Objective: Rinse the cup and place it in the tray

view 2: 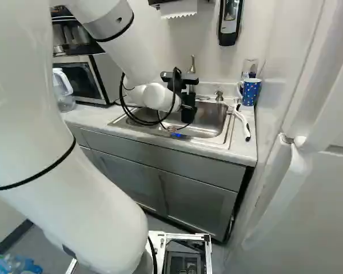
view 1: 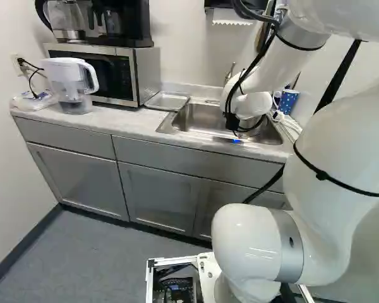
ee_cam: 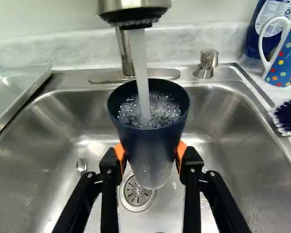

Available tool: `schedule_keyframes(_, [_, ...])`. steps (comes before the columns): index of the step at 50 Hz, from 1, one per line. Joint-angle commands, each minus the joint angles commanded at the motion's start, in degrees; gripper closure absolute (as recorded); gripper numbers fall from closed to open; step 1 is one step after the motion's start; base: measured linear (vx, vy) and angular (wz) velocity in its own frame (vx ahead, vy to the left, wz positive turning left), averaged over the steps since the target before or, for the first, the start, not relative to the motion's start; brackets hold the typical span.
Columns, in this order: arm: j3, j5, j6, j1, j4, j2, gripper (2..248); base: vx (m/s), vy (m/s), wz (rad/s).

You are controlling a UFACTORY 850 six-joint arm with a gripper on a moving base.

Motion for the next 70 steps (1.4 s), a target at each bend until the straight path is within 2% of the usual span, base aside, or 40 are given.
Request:
schedule_keyframes(28, [0.32,0.0,0.0,0.73,0.0,0.32,129,0.0,0.0,0.0])
schedule_keyframes(70, [2.74,0.0,0.0,8.44,0.0,2.8,129,0.0,0.0,0.0])
